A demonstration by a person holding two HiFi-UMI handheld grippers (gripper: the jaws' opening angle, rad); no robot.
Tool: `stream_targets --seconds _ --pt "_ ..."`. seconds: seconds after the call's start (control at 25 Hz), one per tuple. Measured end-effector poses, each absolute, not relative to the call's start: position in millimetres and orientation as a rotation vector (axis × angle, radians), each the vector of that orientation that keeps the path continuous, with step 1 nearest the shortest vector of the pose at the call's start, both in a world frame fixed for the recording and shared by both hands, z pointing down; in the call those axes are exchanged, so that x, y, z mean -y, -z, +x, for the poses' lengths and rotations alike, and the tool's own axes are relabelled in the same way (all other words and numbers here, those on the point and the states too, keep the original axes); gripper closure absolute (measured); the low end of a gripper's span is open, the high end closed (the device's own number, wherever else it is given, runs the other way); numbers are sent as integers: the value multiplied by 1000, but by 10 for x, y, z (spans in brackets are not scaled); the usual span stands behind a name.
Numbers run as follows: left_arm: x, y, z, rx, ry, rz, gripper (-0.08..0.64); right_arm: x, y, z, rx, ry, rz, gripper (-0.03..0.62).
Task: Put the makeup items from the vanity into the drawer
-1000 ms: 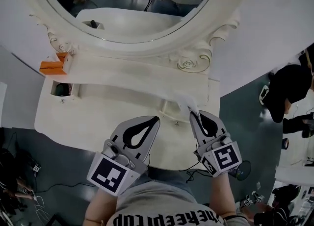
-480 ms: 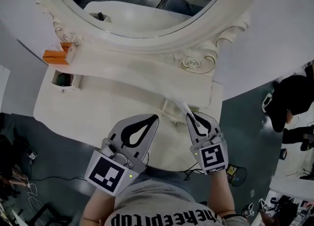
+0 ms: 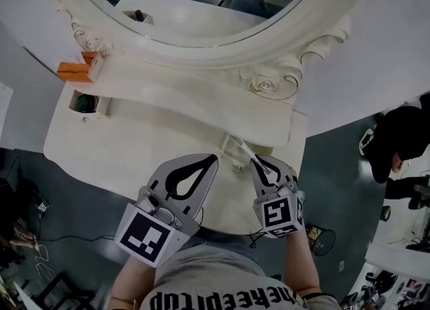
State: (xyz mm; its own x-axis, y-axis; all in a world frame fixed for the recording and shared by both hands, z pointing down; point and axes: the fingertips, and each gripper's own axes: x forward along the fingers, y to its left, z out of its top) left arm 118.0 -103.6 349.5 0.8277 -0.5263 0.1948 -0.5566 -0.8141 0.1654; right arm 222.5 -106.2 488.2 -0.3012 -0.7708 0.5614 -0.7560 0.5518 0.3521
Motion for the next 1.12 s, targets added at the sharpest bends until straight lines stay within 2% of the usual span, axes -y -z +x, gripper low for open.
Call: stream_targets --seconds 1.12 --pt "1239 -3528 1075 895 -201 2762 538 1328 -5379 2264 1869 121 998 532"
